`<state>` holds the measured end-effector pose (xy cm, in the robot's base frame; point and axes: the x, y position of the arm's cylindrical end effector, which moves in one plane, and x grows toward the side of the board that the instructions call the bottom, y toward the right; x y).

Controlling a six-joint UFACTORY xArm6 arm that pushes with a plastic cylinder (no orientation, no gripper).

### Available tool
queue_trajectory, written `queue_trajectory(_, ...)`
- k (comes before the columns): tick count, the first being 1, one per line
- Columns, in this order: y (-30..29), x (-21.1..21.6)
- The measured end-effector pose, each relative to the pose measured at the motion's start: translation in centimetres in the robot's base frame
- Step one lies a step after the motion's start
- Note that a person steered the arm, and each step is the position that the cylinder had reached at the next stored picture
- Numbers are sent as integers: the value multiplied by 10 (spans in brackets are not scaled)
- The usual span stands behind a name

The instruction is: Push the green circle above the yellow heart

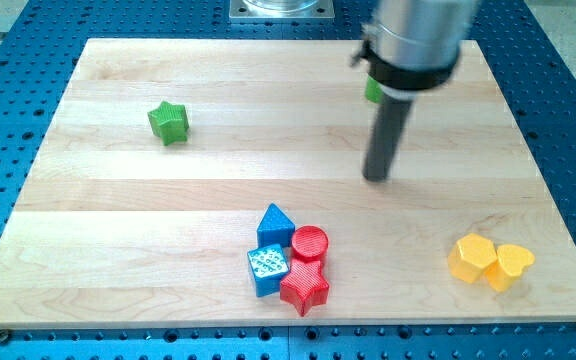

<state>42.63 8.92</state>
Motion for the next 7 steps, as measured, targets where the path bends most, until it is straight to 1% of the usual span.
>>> queue_trajectory(1, -52, -60)
queue_trajectory(2, -57, -131)
queue_trajectory(3, 19, -155)
queue_trajectory(5, 98, -60)
queue_trajectory(6, 82, -83)
queue_trajectory(7, 111, -52)
